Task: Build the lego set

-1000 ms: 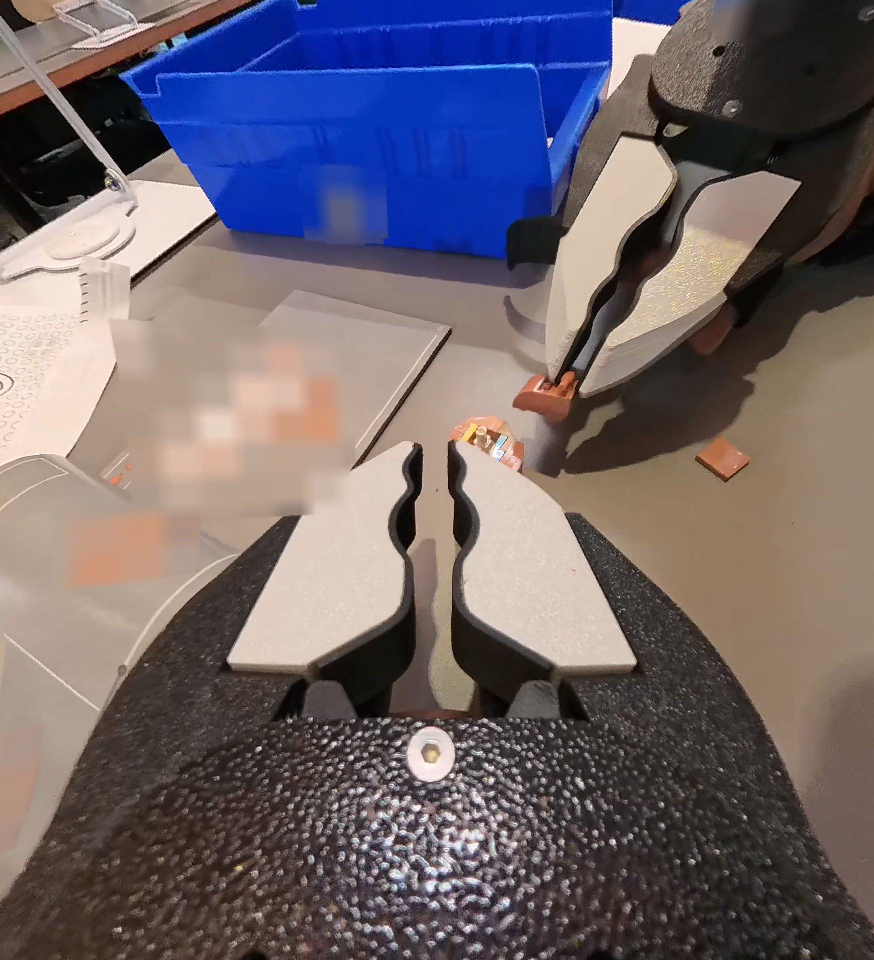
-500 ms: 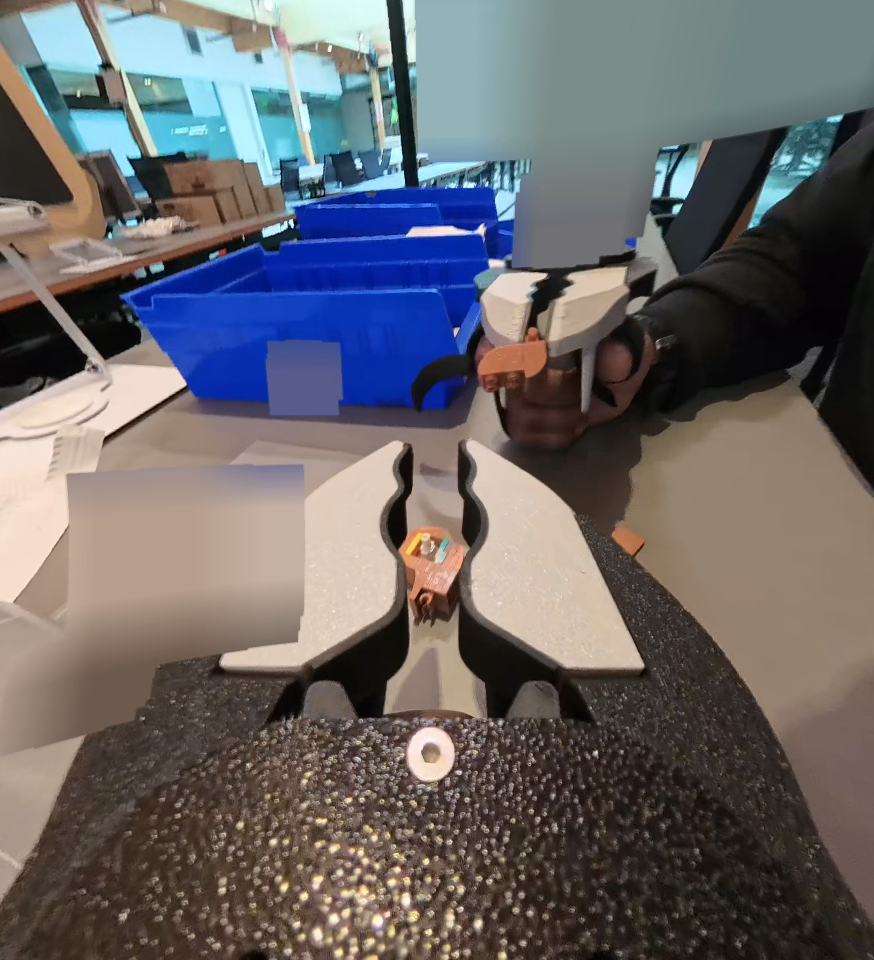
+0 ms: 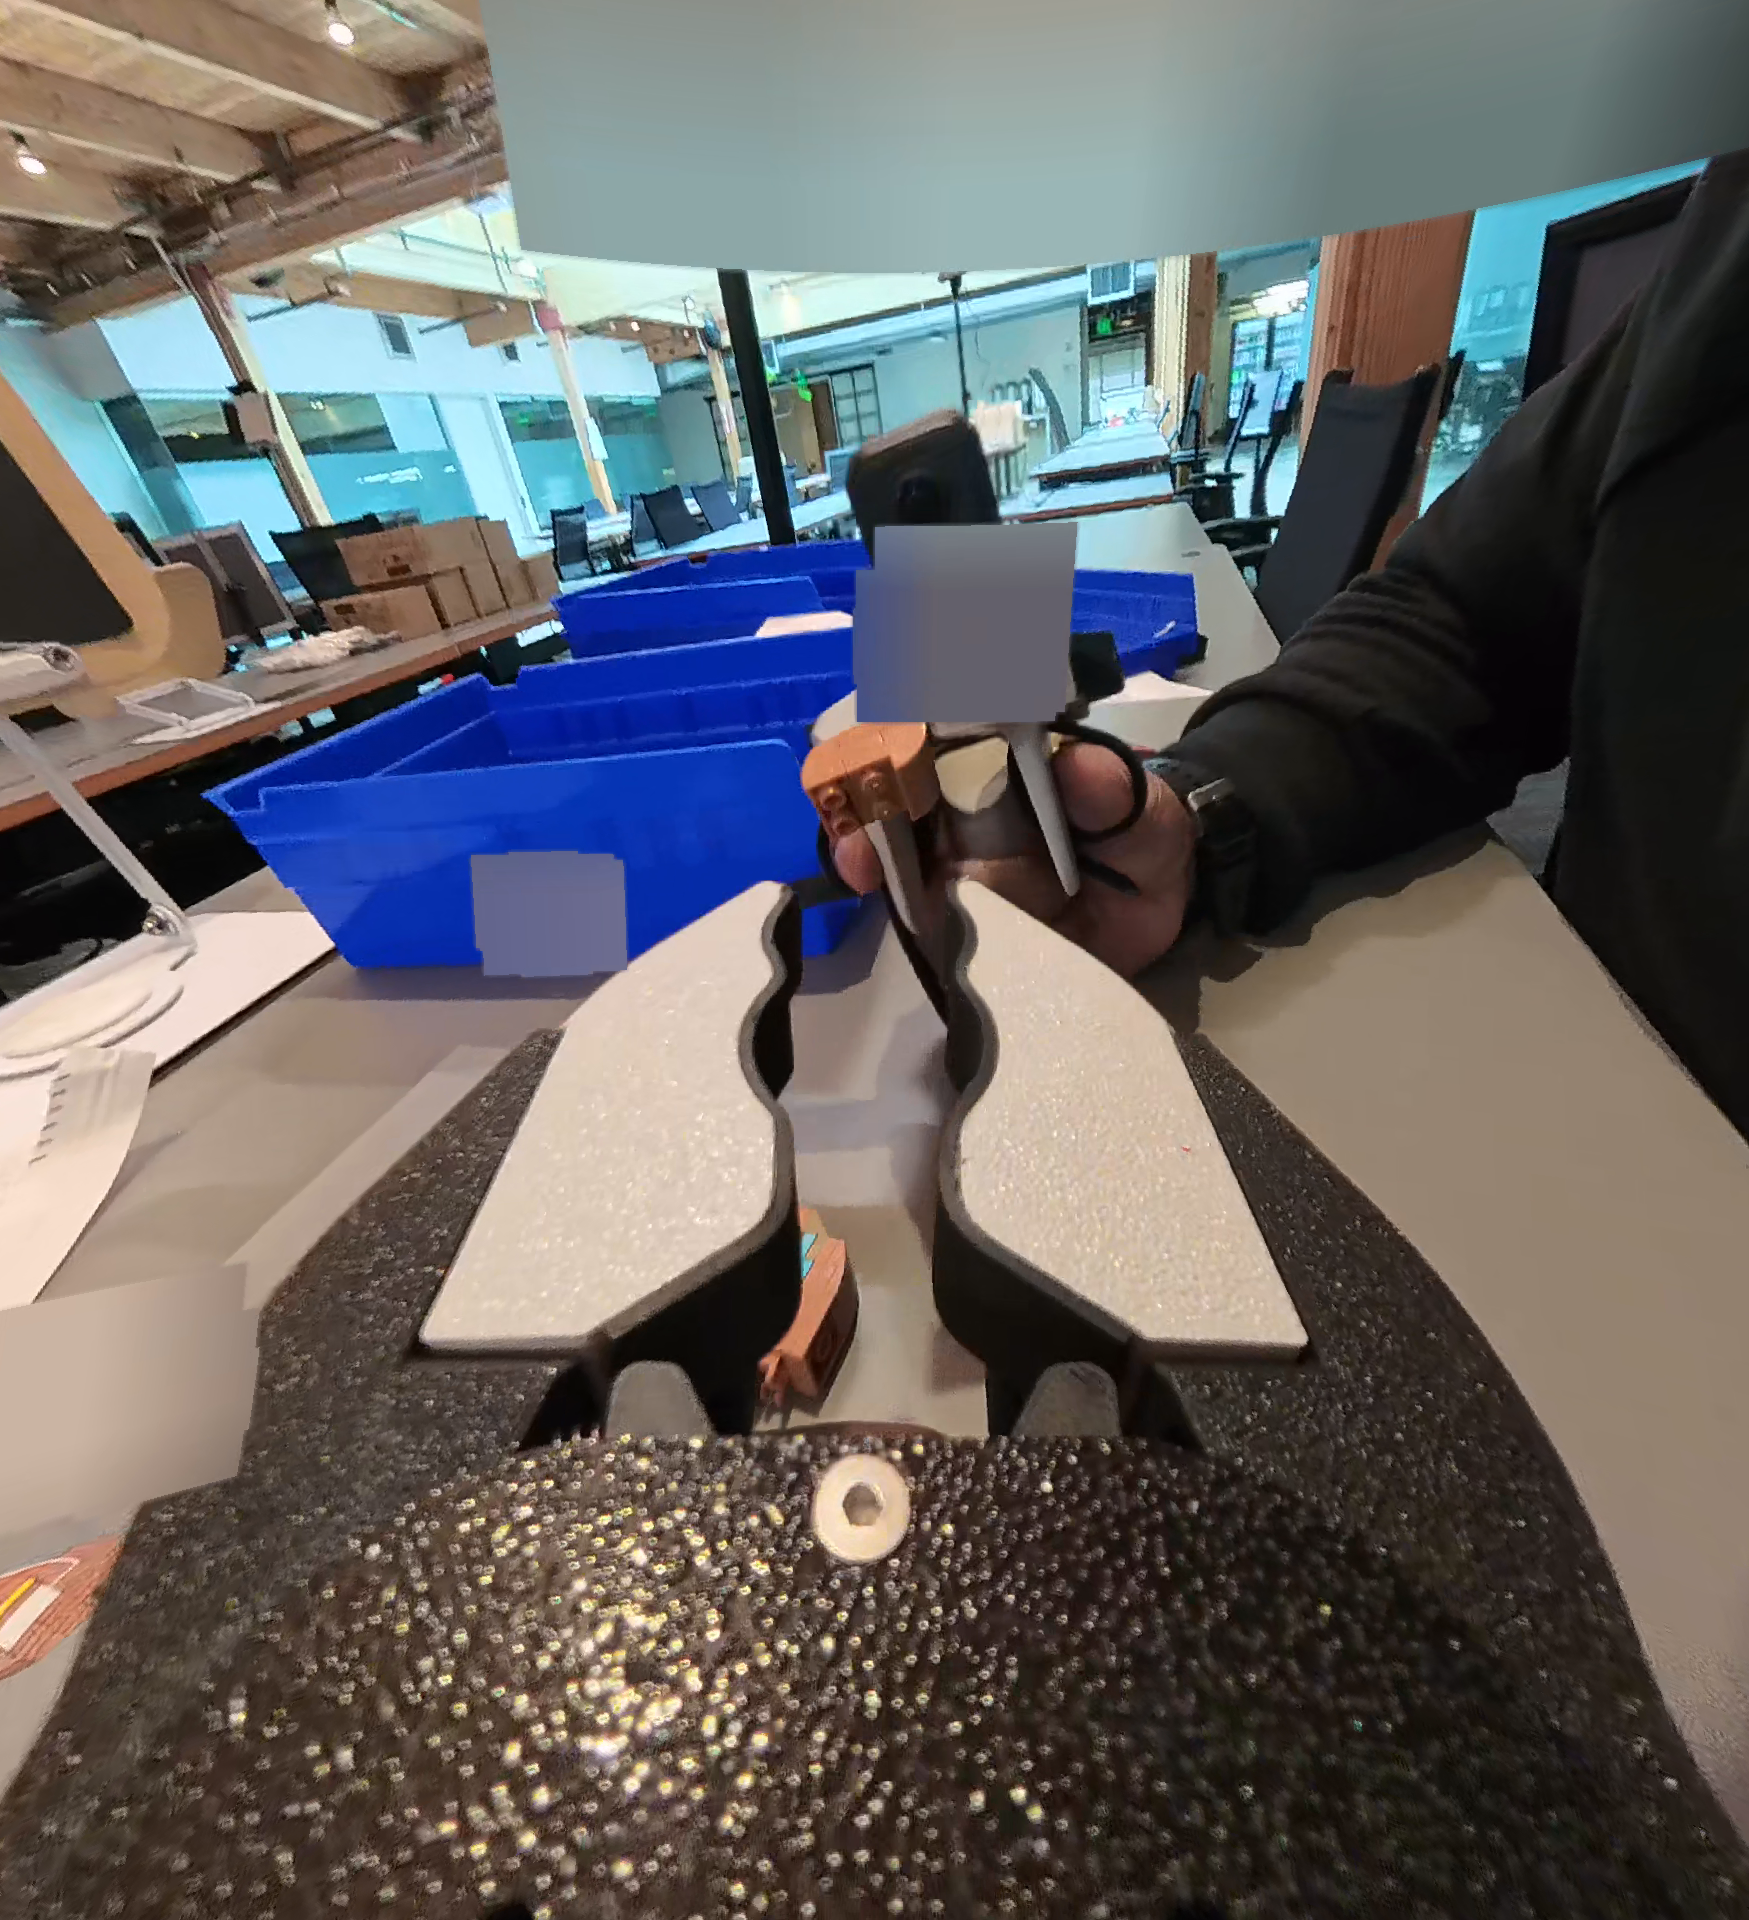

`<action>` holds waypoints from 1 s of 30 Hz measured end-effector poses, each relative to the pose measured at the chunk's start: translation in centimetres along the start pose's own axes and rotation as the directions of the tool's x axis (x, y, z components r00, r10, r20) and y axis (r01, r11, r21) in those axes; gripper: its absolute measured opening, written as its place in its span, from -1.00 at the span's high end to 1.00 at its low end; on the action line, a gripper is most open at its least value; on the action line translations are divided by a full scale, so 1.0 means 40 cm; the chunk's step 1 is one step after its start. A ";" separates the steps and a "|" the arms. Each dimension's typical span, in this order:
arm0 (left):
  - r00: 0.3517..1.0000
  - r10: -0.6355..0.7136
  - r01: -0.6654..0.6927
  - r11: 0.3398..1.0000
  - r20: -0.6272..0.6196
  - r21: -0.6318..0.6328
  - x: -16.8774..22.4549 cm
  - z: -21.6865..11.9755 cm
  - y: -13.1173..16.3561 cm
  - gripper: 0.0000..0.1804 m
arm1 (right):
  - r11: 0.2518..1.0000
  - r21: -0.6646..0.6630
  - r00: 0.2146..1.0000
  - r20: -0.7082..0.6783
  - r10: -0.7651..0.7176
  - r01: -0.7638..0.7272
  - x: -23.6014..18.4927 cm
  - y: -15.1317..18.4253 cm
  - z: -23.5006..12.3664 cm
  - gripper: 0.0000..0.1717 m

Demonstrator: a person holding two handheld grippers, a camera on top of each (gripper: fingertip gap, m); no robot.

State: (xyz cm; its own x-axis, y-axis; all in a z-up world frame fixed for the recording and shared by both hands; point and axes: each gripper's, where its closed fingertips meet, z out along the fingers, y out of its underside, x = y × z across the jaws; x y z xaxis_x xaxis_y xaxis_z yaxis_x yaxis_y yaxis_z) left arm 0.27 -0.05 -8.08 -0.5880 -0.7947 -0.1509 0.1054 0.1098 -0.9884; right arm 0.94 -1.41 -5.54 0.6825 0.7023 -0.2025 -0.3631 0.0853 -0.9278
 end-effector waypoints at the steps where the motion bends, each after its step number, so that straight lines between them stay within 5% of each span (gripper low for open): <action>1: 1.000 -0.001 0.001 1.000 0.004 0.009 0.001 0.001 -0.005 0.73 | 1.000 0.010 1.000 0.004 0.009 -0.009 0.000 -0.003 0.000 0.93; 30: 0.999 -0.049 0.049 0.999 0.014 0.017 0.014 0.004 -0.009 0.67 | 0.999 -0.054 0.995 -0.095 0.002 -0.007 -0.003 0.036 0.026 0.95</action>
State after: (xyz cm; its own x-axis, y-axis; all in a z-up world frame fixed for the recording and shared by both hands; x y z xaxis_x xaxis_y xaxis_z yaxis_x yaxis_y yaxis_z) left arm 0.04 -0.63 -7.81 -0.5809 -0.8076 -0.1021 0.0904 0.0607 -0.9941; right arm -0.33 -0.63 -6.54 0.7392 0.6319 -0.2330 -0.3331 0.0423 -0.9420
